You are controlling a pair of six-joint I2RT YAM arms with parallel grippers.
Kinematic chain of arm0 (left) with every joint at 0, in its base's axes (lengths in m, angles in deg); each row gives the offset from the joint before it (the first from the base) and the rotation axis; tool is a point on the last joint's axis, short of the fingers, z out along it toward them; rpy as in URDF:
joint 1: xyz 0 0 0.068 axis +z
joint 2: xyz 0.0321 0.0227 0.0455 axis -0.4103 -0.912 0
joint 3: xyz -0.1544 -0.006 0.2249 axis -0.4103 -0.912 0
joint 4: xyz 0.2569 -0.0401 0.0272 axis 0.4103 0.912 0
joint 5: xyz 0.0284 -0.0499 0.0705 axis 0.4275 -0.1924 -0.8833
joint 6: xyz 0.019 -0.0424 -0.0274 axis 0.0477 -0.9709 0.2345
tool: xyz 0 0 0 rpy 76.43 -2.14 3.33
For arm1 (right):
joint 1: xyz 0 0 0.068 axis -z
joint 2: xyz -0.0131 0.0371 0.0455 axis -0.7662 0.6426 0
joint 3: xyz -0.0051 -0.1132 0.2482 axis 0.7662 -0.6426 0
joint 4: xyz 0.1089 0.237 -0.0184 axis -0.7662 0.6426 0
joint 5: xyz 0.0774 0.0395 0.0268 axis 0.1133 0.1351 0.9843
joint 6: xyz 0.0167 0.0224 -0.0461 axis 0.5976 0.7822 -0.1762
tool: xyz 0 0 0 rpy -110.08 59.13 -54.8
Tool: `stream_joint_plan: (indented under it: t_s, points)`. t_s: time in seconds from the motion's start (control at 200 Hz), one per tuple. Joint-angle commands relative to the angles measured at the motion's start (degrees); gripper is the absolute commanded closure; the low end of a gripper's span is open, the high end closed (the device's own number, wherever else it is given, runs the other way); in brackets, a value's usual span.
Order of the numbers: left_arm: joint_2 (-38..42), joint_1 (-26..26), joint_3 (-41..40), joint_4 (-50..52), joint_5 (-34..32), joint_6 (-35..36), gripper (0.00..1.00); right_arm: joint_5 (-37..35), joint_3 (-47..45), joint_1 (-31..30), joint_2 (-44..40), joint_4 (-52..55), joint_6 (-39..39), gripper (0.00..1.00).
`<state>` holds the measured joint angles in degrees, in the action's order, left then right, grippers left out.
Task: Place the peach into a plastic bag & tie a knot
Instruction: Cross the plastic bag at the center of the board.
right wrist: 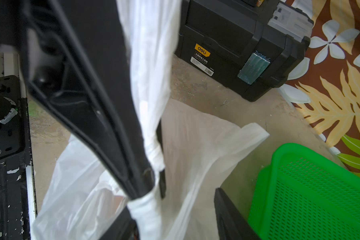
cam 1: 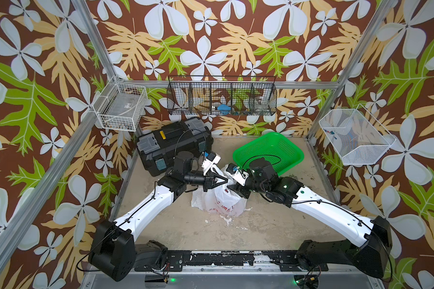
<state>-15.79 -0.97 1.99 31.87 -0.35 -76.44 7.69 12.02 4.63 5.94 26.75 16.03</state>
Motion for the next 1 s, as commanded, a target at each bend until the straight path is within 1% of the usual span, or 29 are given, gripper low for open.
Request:
stream_joint_plan:
  t_s: [0.0, 0.08, 0.13, 0.205, 0.345, 0.4, 0.48, 0.556, 0.611, 0.706, 0.796, 0.916, 0.996]
  points:
    - [0.19, -0.21, -0.06, -1.61, 0.99, 0.40, 0.98, -0.42, -0.56, -0.06, 0.84, -5.45, -0.53, 0.47]
    - [0.18, -0.30, -0.17, -1.61, 1.01, 0.34, 0.98, 0.02, -0.76, -0.12, 1.48, -7.79, 0.02, 0.49]
    - [0.11, -0.30, -0.17, -1.57, 0.93, 0.23, 0.98, 0.03, -0.86, -0.08, 1.83, -8.70, 0.32, 0.53]
    - [0.23, -0.39, -0.17, -1.46, 0.77, -0.03, 0.98, 0.02, -1.11, -0.08, 1.95, -9.76, 1.10, 0.61]
    - [1.01, -0.30, -0.39, -1.25, -0.82, -0.01, 0.97, -0.33, -2.45, -0.06, 1.19, -10.96, 3.08, 0.81]
    - [1.40, -0.30, -0.59, -1.32, -1.60, -0.34, 0.96, -0.96, -3.19, -0.11, 0.82, -11.80, 4.61, 0.86]
    - [2.26, -0.30, -1.38, -2.05, -1.66, -1.66, 0.92, -3.26, -3.89, -0.12, 0.81, -13.02, 7.74, 0.94]
    - [3.64, -0.37, -3.13, -3.71, -2.49, -3.20, 0.89, -6.39, -4.63, -0.12, 0.65, -14.52, 10.83, 1.00]
    - [4.35, -0.32, -4.26, -4.15, -3.00, -3.77, 0.86, -7.40, -5.53, -0.08, 0.06, -16.24, 12.39, 1.00]
    - [4.97, -0.30, -6.12, -3.07, -4.57, -3.68, 0.77, -5.74, -7.25, -0.14, -1.16, -19.31, 14.03, 1.00]
    - [5.74, -0.21, -7.47, -1.79, -5.97, -2.82, 0.69, -4.27, -7.36, -0.25, -1.21, -19.52, 14.04, 1.00]
    - [6.52, -0.21, -9.07, -1.96, -7.06, -2.42, 0.68, -3.55, -7.81, -0.25, -1.47, -19.81, 13.73, 1.00]
    - [5.80, -0.21, -9.44, -3.02, -7.32, -2.44, 0.70, -4.14, -8.29, -0.24, -1.22, -20.69, 14.21, 1.00]
